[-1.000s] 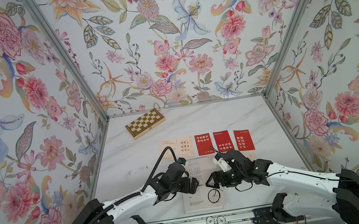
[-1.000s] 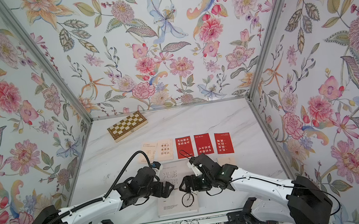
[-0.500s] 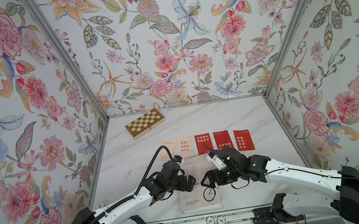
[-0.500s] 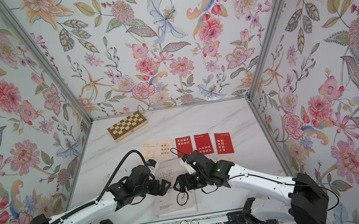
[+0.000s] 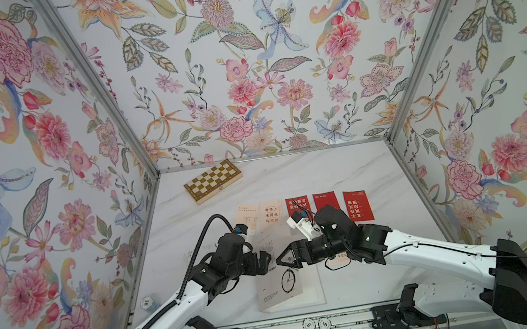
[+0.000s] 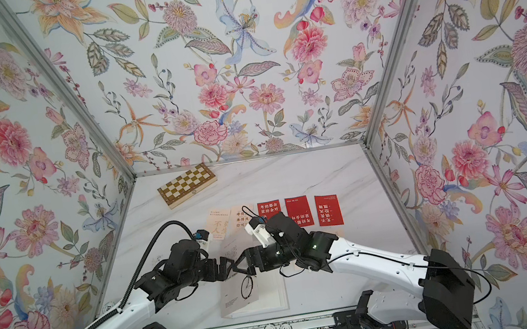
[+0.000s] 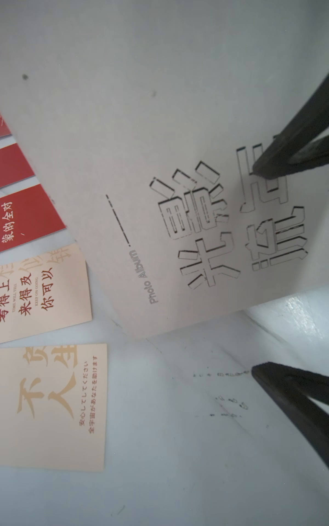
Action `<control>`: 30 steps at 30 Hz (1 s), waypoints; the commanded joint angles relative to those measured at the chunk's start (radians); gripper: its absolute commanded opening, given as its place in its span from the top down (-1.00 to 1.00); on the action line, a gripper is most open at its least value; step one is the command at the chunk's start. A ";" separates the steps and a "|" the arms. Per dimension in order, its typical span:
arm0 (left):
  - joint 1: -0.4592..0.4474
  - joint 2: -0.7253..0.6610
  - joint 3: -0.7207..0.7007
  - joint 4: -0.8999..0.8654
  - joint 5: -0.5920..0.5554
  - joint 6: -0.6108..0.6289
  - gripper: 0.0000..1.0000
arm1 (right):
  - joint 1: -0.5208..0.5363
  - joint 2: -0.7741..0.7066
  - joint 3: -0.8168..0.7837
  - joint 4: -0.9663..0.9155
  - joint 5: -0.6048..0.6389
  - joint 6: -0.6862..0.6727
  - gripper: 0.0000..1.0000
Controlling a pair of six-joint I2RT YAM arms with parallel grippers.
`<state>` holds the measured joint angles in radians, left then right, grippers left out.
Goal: Place the photos into the photo albums
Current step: Open the photo album at the center of the board.
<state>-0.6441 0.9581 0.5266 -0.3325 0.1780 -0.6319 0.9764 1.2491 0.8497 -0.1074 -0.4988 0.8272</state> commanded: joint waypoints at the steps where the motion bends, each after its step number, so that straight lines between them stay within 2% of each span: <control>1: 0.041 -0.052 0.031 -0.120 -0.040 0.027 -0.98 | 0.023 0.053 0.057 0.085 -0.035 0.006 -0.78; 10: 0.266 -0.227 0.102 -0.303 -0.069 0.054 -0.98 | 0.062 0.202 0.185 0.131 -0.077 0.003 -0.78; 21: 0.459 -0.286 0.271 -0.423 -0.116 0.128 -0.97 | 0.102 0.493 0.393 0.255 -0.176 0.043 -0.78; 25: 0.487 -0.271 0.325 -0.447 -0.115 0.174 -0.96 | 0.090 0.532 0.440 0.253 -0.187 0.040 -0.85; 30: 0.486 -0.226 0.319 -0.426 -0.042 0.210 -0.95 | 0.034 0.490 0.400 0.196 -0.145 0.010 -0.88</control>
<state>-0.1635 0.7074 0.8413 -0.7341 0.0898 -0.4728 1.0443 1.7790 1.2564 0.1085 -0.6621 0.8589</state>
